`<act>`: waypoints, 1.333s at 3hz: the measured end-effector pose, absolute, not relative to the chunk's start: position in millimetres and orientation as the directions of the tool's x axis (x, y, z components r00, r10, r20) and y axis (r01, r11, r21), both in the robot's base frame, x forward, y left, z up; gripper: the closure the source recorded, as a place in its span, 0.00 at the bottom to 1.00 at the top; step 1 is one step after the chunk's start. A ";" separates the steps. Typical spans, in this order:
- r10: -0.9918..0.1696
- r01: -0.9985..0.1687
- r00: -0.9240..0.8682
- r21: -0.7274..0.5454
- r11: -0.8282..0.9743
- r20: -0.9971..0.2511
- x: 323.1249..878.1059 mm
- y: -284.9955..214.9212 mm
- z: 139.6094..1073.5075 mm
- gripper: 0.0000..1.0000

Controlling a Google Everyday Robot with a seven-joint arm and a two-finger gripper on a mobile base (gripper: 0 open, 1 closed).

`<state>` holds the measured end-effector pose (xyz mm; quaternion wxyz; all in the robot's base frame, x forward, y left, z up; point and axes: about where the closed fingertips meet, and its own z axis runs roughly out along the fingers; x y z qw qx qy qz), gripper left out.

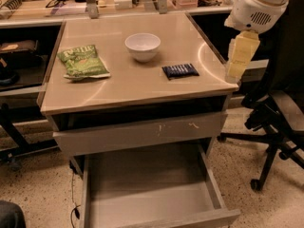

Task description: Place rxbar blueberry into middle drawer

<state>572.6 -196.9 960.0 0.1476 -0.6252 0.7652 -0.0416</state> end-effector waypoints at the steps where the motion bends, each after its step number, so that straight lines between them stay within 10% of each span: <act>1: -0.967 -0.944 -0.172 -0.250 0.216 -0.190 592.2 -192.6 951.6 0.00; 4: -0.967 -0.968 -0.111 -0.197 0.157 -0.228 681.6 -151.2 898.0 0.00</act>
Offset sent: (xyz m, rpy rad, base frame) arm 0.0944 0.0252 -0.0390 0.0468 0.0341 0.0478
